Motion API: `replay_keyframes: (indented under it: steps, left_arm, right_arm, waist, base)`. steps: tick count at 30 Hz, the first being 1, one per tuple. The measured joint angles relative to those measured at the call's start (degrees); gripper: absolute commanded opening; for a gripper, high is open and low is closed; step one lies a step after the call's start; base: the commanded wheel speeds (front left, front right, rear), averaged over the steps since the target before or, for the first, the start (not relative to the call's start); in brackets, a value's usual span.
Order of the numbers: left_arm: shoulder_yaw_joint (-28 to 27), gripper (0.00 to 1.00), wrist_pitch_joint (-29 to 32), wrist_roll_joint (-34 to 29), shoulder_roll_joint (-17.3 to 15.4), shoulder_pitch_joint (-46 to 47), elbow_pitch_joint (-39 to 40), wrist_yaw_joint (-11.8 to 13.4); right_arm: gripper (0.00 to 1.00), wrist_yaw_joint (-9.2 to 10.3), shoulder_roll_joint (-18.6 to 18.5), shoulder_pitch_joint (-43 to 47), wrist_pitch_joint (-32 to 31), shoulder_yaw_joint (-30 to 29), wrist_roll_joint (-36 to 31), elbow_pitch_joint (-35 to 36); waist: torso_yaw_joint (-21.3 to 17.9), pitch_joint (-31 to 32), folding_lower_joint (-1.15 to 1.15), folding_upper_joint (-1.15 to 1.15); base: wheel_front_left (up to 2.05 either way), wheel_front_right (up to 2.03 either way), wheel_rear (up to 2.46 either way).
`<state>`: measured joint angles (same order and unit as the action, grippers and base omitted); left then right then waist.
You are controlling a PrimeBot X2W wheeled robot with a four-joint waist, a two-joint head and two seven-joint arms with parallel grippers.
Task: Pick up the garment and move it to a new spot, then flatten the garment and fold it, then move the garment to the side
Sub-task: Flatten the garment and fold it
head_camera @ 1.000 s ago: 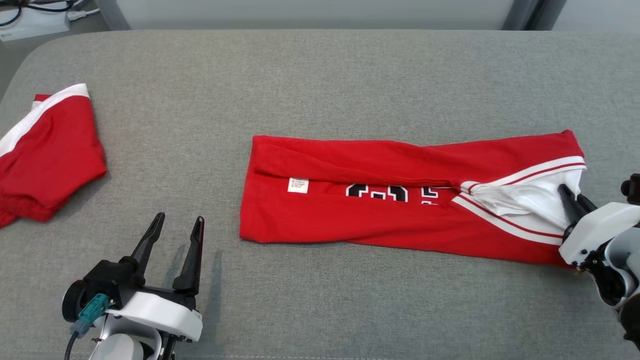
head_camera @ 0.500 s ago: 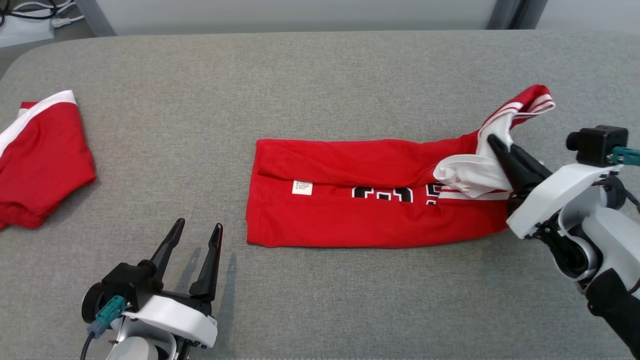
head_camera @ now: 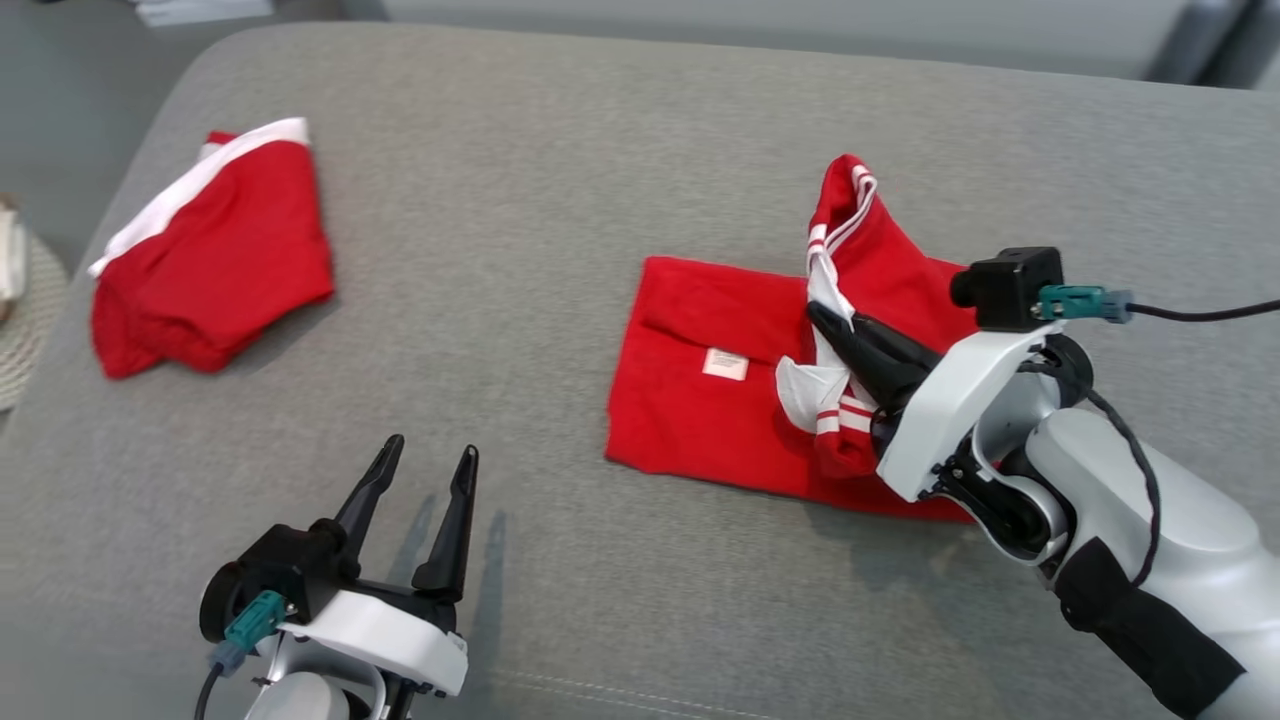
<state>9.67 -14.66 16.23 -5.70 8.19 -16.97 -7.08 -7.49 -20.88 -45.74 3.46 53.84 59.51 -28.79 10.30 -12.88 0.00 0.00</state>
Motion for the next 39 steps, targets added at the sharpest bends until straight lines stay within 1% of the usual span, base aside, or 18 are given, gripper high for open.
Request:
replay_keyframes:
  steps: [4,9,10,11,13,17,21,26,27,29,30,35,39]
  left_arm:
    - [0.75,1.0,0.0,0.27,0.85,0.02,0.04,0.0]
    - [1.68,1.0,0.0,0.49,1.16,0.19,0.2,0.0]
    - [1.85,1.0,0.0,0.51,1.22,0.29,0.2,0.0]
    - [1.96,1.0,0.0,0.52,1.32,0.37,0.22,0.0]
    - [1.78,1.0,0.0,0.52,1.4,0.4,0.22,0.0]
    - [0.71,1.0,0.0,0.48,1.33,0.54,0.29,0.0]
    - [0.37,1.0,0.0,0.14,1.1,0.7,0.78,0.0]
    - [0.51,1.0,0.0,-0.3,0.68,1.65,1.59,0.0]
    - [0.51,1.0,0.0,-0.3,0.68,1.65,1.59,0.0]
    - [0.6,1.0,0.0,-0.54,0.53,1.66,1.81,0.0]
    - [0.6,1.0,0.0,-0.54,0.53,1.66,1.81,0.0]
    - [0.55,1.0,0.0,-0.64,-0.11,1.48,1.98,0.0]
    - [0.24,1.0,0.0,-0.69,-0.65,1.23,1.99,0.0]
  right_arm:
    - [0.0,0.0,0.93,-1.15,-0.43,0.93,-0.38,-2.18]
    - [0.0,0.0,1.91,-2.35,-0.57,2.32,-0.49,-5.37]
    - [0.04,0.0,2.24,-2.37,-0.92,2.43,-0.47,-6.08]
    - [0.99,0.0,2.78,-2.53,-1.11,2.79,-0.48,-7.5]
    - [1.0,0.0,3.08,-3.1,-0.53,3.02,-0.37,-7.89]
    - [1.0,0.0,2.58,-3.37,2.12,2.38,1.05,-7.27]
    - [1.0,0.0,0.48,-3.39,4.74,2.02,1.02,-7.08]
    - [1.0,0.0,-1.51,-3.09,7.28,-0.03,1.52,-7.38]
    - [1.0,0.0,-1.51,-3.09,7.28,-0.03,1.52,-7.38]
    - [1.0,0.0,-1.62,-1.79,7.91,-0.37,1.66,-7.59]
    - [1.0,0.0,-1.62,-1.79,7.91,-0.37,1.66,-7.59]
    - [1.0,0.0,-1.48,2.29,8.79,-1.34,2.42,-8.84]
    - [1.0,0.0,-1.08,5.09,9.77,-2.04,2.45,-9.22]
  waist:
    - [3.47,-0.61,0.0,0.0]
    - [7.24,-1.57,0.0,0.0]
    - [7.81,-1.79,0.0,0.0]
    - [8.63,-2.28,0.0,0.0]
    - [8.84,-2.9,0.0,0.0]
    - [7.31,-2.75,0.0,0.0]
    - [4.93,-2.17,0.0,0.0]
    - [1.21,-1.07,0.0,0.0]
    - [1.21,-1.07,0.0,0.0]
    - [-1.19,-0.3,0.0,0.0]
    - [-1.19,-0.3,0.0,0.0]
    - [-4.95,1.08,0.0,0.0]
    - [-7.24,2.43,0.0,0.0]
  base:
    - [0.0,0.0,0.0]
    - [0.0,0.0,0.0]
    - [0.0,0.0,0.0]
    - [0.0,0.0,0.0]
    - [0.0,0.0,0.0]
    - [0.0,0.0,0.0]
    - [0.0,0.0,0.0]
    - [0.0,0.0,0.0]
    - [0.0,0.0,0.0]
    - [0.0,0.0,0.0]
    - [0.0,0.0,0.0]
    - [0.0,0.0,0.0]
    - [0.0,0.0,0.0]
